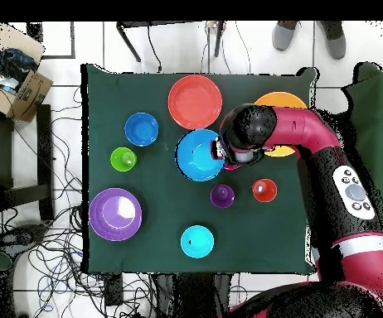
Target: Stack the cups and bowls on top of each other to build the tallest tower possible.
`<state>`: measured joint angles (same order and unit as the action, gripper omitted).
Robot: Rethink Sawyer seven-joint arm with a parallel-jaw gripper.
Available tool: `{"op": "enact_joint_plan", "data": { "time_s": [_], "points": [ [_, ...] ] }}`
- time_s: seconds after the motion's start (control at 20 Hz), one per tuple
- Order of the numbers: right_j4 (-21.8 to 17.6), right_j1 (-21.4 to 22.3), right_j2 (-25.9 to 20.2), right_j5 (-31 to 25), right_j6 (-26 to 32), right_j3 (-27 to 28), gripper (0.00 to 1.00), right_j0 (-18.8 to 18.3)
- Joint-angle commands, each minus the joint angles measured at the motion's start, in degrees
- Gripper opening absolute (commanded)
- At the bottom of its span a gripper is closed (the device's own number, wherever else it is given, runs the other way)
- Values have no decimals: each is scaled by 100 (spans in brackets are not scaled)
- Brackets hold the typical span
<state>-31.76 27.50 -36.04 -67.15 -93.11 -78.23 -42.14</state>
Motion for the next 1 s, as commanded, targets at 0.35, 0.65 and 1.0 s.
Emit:
{"op": "enact_joint_plan", "data": {
  "time_s": [0.35,0.65,1.0],
  "points": [
    [-499,210,-167,78,1437,-637,0,337],
    [-596,241,-143,119,1473,-687,0,348],
    [-731,249,-140,59,1584,-673,0,331]
  ]
}}
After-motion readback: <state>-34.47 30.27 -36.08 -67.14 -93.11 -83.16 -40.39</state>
